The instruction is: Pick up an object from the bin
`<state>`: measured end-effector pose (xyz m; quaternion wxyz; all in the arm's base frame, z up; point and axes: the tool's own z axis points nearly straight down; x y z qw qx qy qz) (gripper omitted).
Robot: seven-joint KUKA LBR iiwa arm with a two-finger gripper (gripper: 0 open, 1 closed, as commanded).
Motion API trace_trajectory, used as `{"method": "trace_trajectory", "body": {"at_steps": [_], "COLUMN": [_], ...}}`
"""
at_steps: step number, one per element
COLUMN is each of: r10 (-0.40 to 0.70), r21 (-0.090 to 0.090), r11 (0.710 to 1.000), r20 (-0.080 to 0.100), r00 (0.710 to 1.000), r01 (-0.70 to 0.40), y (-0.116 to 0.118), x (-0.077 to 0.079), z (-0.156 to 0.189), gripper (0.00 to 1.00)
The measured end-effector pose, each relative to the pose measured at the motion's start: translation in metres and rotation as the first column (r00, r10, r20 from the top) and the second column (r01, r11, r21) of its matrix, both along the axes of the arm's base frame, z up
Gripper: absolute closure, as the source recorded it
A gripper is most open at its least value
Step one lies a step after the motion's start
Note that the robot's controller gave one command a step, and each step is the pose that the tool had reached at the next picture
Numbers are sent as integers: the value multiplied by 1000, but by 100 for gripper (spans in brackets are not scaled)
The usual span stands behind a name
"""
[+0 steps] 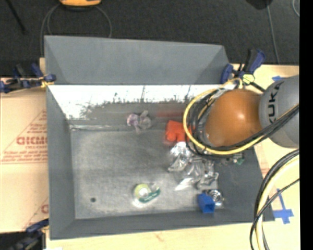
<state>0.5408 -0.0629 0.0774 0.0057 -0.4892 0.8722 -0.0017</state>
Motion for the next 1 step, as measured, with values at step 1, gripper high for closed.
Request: {"method": "trace_trajectory", "body": {"at_steps": [1], "r10": [-4], "r21": [-3], "r11": [1000], "r20": [-8], "r00": [1000], "r01": [4], "y": [0], "x": [1], "z": [44], "gripper": [100]}}
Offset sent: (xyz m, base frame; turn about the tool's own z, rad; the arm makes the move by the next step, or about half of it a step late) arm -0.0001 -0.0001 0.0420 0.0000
